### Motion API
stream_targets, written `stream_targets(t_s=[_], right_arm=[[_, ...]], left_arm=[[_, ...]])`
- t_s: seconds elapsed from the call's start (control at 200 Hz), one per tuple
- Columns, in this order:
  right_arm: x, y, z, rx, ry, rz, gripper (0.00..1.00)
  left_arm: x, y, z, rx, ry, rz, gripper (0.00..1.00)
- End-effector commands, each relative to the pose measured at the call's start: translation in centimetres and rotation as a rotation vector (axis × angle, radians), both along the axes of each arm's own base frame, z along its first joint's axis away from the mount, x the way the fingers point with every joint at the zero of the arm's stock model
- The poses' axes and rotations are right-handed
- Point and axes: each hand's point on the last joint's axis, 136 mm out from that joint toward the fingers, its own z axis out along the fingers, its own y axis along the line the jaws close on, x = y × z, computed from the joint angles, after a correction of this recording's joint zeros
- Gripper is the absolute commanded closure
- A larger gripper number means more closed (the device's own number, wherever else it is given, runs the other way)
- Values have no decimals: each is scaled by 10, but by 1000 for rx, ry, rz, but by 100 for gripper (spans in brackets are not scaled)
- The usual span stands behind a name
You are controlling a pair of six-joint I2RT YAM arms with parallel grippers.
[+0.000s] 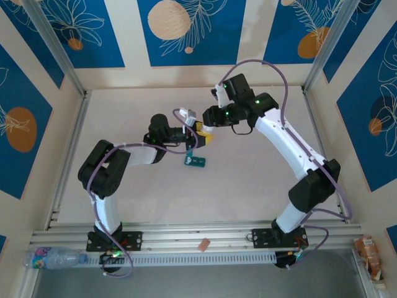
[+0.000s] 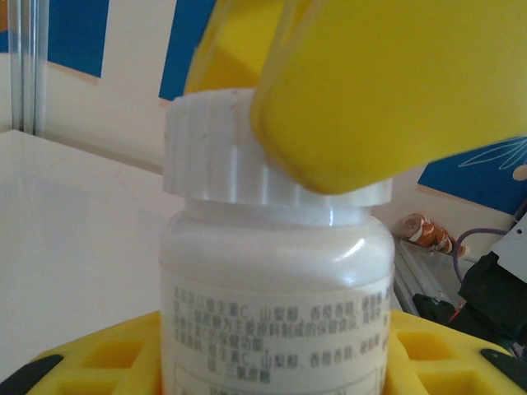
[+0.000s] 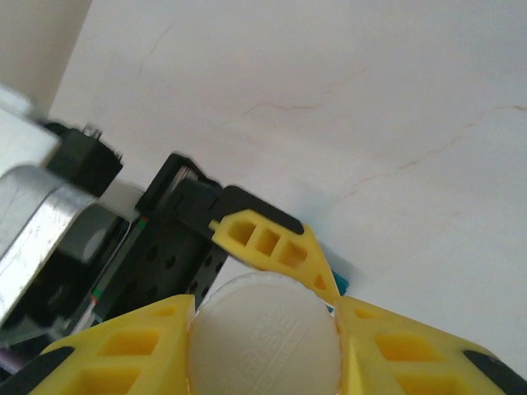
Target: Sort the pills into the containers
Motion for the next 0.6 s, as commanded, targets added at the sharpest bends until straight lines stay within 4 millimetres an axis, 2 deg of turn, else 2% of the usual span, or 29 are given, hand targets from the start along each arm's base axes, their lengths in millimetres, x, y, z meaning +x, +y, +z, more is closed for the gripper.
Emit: stream_targets(t_s=[0.0, 0.175, 0.29, 0.375, 0.49, 0.595], right_arm=[[-7, -10, -30, -39, 83, -220, 63], [-9, -3, -26, -2, 72, -247, 63], [-7, 1, -14, 22, 64, -202, 60], [-6, 3, 2, 61, 39, -148, 48], [-4, -7, 28, 119, -21, -94, 33], [-11, -11, 48, 180, -86, -7, 25]], left_arm=[[-8, -1, 42, -89, -163, -19, 100], [-9, -1, 42, -88, -165, -21, 100], [-9, -1, 43, -88, -166, -21, 100], [-9, -2, 40, -85, -163, -19, 100], [-9, -2, 40, -85, -162, -20, 100], [-9, -2, 40, -86, -164, -21, 100]])
